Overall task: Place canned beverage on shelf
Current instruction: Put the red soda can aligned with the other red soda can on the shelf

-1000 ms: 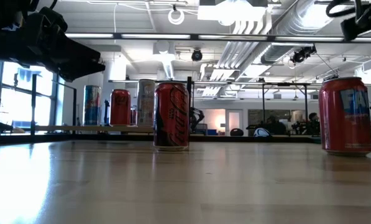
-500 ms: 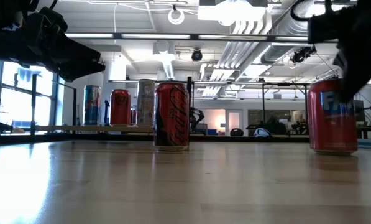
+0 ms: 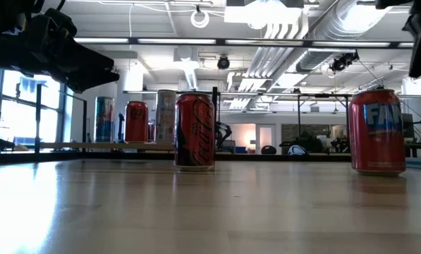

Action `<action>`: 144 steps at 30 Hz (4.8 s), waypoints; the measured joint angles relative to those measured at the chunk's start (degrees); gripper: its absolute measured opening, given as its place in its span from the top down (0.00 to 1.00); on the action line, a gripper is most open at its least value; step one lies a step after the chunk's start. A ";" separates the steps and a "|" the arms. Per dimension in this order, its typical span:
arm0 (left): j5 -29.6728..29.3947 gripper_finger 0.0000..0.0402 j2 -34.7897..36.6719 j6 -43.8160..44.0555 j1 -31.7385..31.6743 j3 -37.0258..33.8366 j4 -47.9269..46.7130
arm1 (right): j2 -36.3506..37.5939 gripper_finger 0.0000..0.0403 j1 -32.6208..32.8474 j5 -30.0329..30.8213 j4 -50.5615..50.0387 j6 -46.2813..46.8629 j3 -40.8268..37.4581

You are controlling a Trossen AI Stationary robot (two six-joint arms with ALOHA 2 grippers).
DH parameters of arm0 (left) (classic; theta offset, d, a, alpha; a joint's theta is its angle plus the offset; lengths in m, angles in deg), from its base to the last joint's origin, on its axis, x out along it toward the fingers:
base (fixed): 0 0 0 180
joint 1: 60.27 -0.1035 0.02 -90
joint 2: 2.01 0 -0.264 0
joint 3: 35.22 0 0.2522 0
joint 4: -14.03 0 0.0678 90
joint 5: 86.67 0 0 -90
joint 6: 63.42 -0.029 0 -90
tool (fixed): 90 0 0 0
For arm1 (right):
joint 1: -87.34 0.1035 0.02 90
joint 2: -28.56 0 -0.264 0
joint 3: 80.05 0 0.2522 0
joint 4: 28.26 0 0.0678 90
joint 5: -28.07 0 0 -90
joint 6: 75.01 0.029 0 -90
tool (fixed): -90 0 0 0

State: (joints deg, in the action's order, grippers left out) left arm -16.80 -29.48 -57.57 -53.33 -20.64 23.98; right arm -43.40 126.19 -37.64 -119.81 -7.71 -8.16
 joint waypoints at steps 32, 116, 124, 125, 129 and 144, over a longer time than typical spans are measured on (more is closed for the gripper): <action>-1.74 0.30 0.00 -0.02 0.00 0.00 0.23 | 9.99 1.00 2.09 11.22 12.68 17.40 -21.96; -1.56 0.30 0.00 -0.02 0.01 0.00 0.07 | 9.25 0.43 -13.18 15.51 55.44 -27.53 -25.11; -1.58 0.30 0.00 -0.04 0.00 0.00 0.06 | 9.15 0.44 -13.90 13.65 59.96 -33.37 -21.14; -1.58 0.30 0.00 -0.04 0.00 0.00 0.06 | 9.15 0.44 -14.31 13.47 60.41 -34.84 -20.23; -1.61 0.30 -0.02 -0.04 0.00 0.00 0.06 | 9.15 0.44 -17.08 11.23 62.63 -40.02 -15.78; -1.67 0.30 0.00 -0.07 0.00 0.00 -0.16 | -12.32 0.44 -33.05 -5.04 55.88 -65.32 21.07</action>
State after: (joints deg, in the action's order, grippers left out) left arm -18.47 -29.48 -57.64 -53.33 -20.64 23.82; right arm -55.73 93.14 -42.67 -63.92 -73.03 12.91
